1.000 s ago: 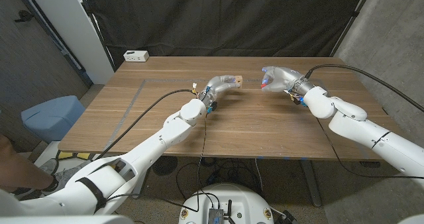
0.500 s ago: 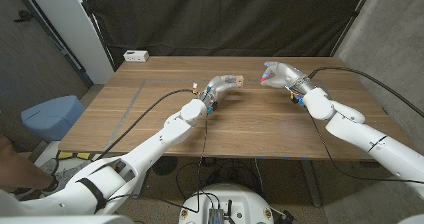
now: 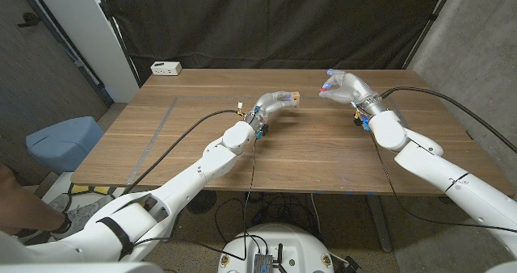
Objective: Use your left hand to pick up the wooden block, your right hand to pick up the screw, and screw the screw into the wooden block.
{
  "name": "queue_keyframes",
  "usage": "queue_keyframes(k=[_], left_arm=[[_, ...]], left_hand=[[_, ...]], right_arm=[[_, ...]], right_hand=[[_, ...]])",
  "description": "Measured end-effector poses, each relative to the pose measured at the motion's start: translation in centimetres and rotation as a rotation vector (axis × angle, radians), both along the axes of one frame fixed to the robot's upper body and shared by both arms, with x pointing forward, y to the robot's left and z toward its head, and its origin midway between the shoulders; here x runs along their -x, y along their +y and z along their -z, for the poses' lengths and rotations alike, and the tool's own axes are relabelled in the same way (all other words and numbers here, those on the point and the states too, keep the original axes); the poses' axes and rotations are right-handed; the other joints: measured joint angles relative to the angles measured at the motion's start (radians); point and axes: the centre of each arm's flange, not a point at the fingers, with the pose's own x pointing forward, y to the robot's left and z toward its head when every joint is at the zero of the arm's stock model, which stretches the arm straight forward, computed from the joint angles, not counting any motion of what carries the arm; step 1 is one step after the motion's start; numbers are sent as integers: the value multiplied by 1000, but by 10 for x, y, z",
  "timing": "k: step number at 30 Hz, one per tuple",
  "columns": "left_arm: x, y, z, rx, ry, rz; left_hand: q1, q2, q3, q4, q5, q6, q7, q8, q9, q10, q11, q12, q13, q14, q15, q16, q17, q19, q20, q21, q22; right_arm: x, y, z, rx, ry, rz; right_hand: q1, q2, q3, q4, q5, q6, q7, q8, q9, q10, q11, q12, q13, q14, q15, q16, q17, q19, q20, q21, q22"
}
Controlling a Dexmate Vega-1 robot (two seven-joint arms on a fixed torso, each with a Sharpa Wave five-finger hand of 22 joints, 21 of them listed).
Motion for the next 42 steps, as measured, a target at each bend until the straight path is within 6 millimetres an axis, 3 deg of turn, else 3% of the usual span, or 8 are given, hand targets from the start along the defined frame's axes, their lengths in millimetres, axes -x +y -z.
queue_keyframes(k=[42], left_arm=[[-6, -33, -9, -9, -22, 72]], left_hand=[[5, 5, 0, 0, 0, 0, 0, 0, 0, -2, -2, -10, 5, 4, -4, -7, 0, 0, 0, 0, 0]], right_arm=[[4, 23, 9, -406, -108, -102]], right_hand=[[-14, 7, 1, 1, 14, 0, 0, -8, -41, 1, 9, -9, 0, 0, 0, 0, 5, 0, 0, 0, 0]])
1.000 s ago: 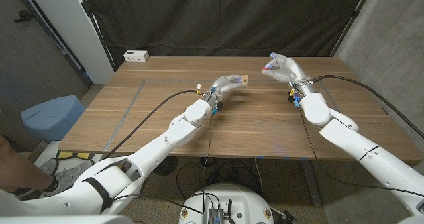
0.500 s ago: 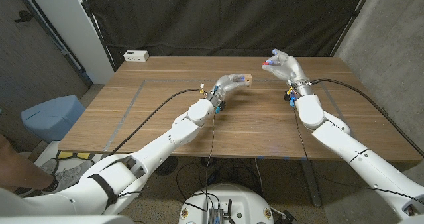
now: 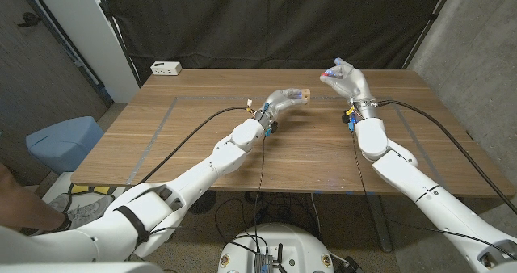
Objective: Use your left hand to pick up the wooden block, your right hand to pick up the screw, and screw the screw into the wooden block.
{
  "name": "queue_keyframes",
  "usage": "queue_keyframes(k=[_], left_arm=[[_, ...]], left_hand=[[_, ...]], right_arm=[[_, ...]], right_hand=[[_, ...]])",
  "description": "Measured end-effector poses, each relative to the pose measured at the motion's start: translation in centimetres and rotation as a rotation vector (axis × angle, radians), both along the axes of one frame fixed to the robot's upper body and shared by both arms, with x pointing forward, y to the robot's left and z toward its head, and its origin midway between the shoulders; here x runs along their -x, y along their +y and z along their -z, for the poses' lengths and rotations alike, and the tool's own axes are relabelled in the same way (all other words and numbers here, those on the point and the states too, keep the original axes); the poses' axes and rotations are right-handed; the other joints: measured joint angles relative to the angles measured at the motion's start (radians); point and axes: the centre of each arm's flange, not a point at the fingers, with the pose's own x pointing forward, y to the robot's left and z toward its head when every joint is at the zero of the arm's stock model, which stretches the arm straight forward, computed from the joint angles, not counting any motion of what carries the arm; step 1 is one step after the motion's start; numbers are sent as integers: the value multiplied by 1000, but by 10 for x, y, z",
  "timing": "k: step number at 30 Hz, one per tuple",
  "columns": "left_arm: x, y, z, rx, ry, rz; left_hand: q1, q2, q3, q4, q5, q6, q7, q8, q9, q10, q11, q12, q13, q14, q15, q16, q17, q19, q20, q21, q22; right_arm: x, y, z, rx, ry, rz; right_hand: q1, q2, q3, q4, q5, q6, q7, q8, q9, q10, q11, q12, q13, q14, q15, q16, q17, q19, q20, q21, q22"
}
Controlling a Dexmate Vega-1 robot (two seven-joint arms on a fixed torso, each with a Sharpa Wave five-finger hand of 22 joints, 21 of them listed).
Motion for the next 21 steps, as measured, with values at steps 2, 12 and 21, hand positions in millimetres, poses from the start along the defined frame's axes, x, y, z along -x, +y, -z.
queue_keyframes(k=[2, 12, 21], left_arm=[[-1, -2, -1, -5, 0, 8], [-4, -11, -3, -27, 4, 39], [-6, -15, -4, -38, 8, 57]], left_hand=[[0, 0, 0, 0, 0, 0, 0, 0, 0, 0, 0, 0, 0, 2, -2, 0, 0, 0, 0, 0, 0], [0, 0, 1, 1, 0, 0, 0, 0, 0, 0, 0, 0, 0, 2, -2, 0, 0, 0, 0, 0, 0], [0, 0, 1, 0, 5, 0, 0, 0, 0, 0, 0, 0, -1, 2, -2, 0, 0, 0, 0, 0, 0]], right_arm=[[0, 2, 2, -24, -5, 0], [-5, 17, 11, -95, -7, -18], [-8, 28, 15, -144, -12, -30]], right_hand=[[-1, 1, 0, 0, 0, 0, 0, 0, 0, 0, 0, 0, 0, 0, 0, 0, 0, 0, 0, 0, 0], [-4, 4, -8, 1, 0, -4, 4, 0, -9, 0, 0, 0, 0, 0, 0, 0, 0, 0, 0, 0, 0], [-3, 3, -16, 1, 7, -4, 4, -5, -14, 4, 7, -6, 0, 0, 0, 0, 0, -4, -4, 0, 2]])
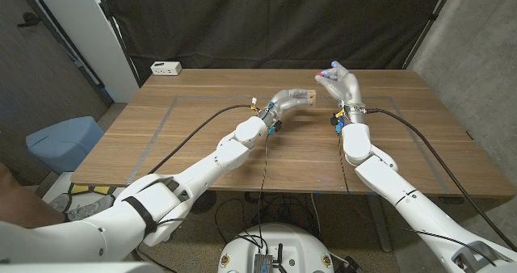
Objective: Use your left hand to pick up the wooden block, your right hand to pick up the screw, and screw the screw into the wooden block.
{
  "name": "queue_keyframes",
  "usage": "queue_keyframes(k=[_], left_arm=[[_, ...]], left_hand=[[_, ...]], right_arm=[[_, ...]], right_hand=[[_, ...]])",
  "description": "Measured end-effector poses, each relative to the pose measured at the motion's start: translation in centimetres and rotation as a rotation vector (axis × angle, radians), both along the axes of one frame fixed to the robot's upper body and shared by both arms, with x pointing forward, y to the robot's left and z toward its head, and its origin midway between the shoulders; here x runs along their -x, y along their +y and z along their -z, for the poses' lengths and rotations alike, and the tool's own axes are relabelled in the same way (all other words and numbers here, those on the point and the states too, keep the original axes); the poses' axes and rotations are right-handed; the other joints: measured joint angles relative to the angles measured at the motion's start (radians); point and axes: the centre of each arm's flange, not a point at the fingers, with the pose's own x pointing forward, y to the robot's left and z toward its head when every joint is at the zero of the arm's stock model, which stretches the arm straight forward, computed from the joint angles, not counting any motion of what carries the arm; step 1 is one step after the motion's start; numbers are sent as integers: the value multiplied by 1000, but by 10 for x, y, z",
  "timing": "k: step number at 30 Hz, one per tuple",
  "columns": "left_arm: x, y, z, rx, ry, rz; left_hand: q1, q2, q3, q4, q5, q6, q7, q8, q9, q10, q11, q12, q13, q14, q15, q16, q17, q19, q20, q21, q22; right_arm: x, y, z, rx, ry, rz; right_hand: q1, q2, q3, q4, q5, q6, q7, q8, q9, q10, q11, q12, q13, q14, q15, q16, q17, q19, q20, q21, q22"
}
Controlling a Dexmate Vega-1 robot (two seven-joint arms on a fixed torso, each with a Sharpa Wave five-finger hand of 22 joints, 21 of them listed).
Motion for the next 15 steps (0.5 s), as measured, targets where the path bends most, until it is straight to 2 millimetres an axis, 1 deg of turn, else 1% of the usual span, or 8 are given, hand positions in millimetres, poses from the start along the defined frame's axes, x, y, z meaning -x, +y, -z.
queue_keyframes(k=[2, 4, 8, 15], left_arm=[[0, -1, 0, -1, 1, 2], [-1, -1, 1, -2, 2, 5], [-1, -1, 1, -3, 3, 9], [-1, -3, 1, -2, 4, 16]], left_hand=[[0, 0, 0, 0, 0, 0, 0, 0, 0, 0, 0, 0, 0, 0, 0, 0, 2, 0, 0, 0, 0], [0, 0, 0, 0, 0, 0, 0, 0, 0, 0, 0, 0, 0, 0, 0, 0, 2, 0, 0, 0, 0], [0, 0, 0, 0, 0, 0, 0, 0, 0, -1, 0, 0, 0, 0, 0, 0, 4, 0, 0, 0, 0], [0, 0, -1, -1, 0, 0, 0, 0, 0, 2, -2, -3, 0, 0, 0, 0, 5, 2, -2, 0, 0]], right_arm=[[-1, 3, 1, -10, 0, -3], [-2, 4, 1, -17, -3, -5], [-3, 7, 1, -31, -6, -6], [-4, 9, 2, -57, -12, -7]], right_hand=[[-4, 4, 0, 0, 0, -1, -1, -2, 0, 0, 0, 0, 0, 0, 0, 0, 0, 0, 0, 0, 0], [-4, 4, -4, 4, 0, -4, -4, -2, -4, 0, 0, 0, 0, 0, 0, 0, 0, 0, 0, 0, 0], [-4, 4, -8, 0, 0, -4, -4, -2, -5, 0, 0, 0, 0, 0, 0, 0, 5, 0, 0, 0, 0], [-4, 4, -8, 0, 4, -4, -4, -2, -10, 0, 0, 0, 0, 0, 0, 0, 5, 0, 0, 0, 0]])
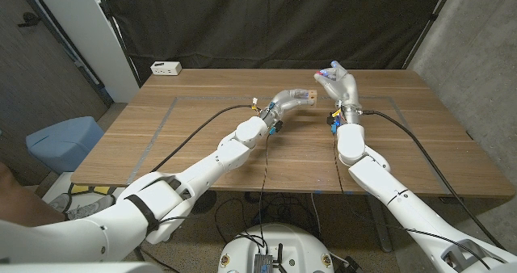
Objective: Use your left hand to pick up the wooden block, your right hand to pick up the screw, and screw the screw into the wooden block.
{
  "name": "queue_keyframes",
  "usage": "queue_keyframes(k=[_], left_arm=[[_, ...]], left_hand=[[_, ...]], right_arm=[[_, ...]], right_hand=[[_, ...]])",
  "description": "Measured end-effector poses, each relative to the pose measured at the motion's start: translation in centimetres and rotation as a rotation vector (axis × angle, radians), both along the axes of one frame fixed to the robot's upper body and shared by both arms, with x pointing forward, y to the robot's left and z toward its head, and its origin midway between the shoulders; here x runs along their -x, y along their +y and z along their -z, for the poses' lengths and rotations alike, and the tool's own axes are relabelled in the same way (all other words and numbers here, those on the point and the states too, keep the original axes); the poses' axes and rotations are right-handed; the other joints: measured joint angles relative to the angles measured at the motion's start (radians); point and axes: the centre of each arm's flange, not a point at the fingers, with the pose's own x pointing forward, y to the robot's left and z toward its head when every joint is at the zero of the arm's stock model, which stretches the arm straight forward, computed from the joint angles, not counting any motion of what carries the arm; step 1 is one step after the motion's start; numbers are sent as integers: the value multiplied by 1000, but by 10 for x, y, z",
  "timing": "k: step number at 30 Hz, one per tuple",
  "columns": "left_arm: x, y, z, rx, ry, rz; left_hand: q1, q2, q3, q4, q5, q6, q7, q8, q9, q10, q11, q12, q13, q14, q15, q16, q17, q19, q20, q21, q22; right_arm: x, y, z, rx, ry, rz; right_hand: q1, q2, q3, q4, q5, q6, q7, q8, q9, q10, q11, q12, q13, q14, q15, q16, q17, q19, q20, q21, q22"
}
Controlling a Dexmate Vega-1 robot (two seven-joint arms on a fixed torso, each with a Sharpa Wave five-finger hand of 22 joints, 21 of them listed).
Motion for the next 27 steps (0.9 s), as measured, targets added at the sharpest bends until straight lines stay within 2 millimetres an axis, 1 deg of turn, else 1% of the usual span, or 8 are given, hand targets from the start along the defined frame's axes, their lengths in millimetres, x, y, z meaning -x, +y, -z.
queue_keyframes(k=[4, 6, 13, 15, 17, 19, 27], left_arm=[[0, -1, 0, 0, 1, 2], [0, -1, 0, -1, 1, 2], [0, -4, 1, 0, 4, 5], [0, -4, 1, 0, 5, 5], [0, -5, 1, 1, 5, 6], [0, -6, 1, 2, 5, 6], [0, -7, 1, 3, 8, 3]], left_hand=[[0, 0, 0, 0, 0, 0, 0, 0, 0, 0, 0, -1, 0, 0, 0, 0, 0, 0, 0, 0, 0], [0, 0, 0, 0, 0, 0, 0, 0, 0, 0, 0, -1, 0, 0, 0, 0, 0, 0, 0, 0, 0], [0, 0, 0, 0, -1, 0, 0, 0, 0, 0, 0, 1, 5, 0, 0, 0, 0, 0, 0, 0, 0], [0, 0, 0, 0, -1, 0, 0, 0, 0, 0, 0, 1, 5, 0, 0, 0, 0, 0, 0, 0, 0], [0, 0, 0, 0, -1, 0, 0, 0, 0, 0, 0, 1, 5, 0, 0, 0, 0, 0, 0, 0, 0], [0, 0, 0, 0, -1, 0, 0, 0, 0, 0, 0, 1, 5, 0, 0, 0, 0, 0, 0, 0, 0], [0, 0, 0, 0, -3, 0, 0, -5, 0, -1, 1, 1, 5, 0, 0, 0, 0, 0, 0, 0, 0]], right_arm=[[-1, 1, 1, -9, -2, 0], [-2, 1, 1, -11, 0, 0], [-4, 3, 4, -30, -1, -6], [-5, 3, 4, -33, -1, -6], [-6, 4, 6, -38, -1, -6], [-6, 4, 7, -42, -2, -6], [-7, 5, 11, -56, -14, -8]], right_hand=[[0, 0, -1, 1, 0, 0, 0, 0, -3, 0, 0, 0, 0, 0, 0, 0, 0, 0, 0, 0, 0], [-4, 4, -8, 0, 0, 0, 0, 0, -4, 0, 0, 0, 0, 0, 0, 0, 0, 0, 0, 0, 0], [-4, 4, -8, 0, 0, 0, 0, 0, -5, 0, 0, -5, 0, 0, 0, 0, 0, 0, 0, 0, 0], [-4, 4, -8, 0, 4, -6, -5, 0, -5, 0, 0, -5, 0, 0, 0, 0, 0, 0, 0, 0, 0], [-3, 4, -8, 0, 4, -11, 0, 0, -5, 0, 0, -5, 0, 0, 0, 0, 0, 0, 0, 0, 0], [0, 8, -12, -4, 4, -11, 0, 0, -5, 0, 0, -5, 0, 0, 0, 0, 0, 0, 0, 0, 0], [2, 10, -12, -4, 4, -11, 0, 0, -5, 0, 0, -5, 0, 0, 0, 0, 0, 0, 0, 0, 0]])
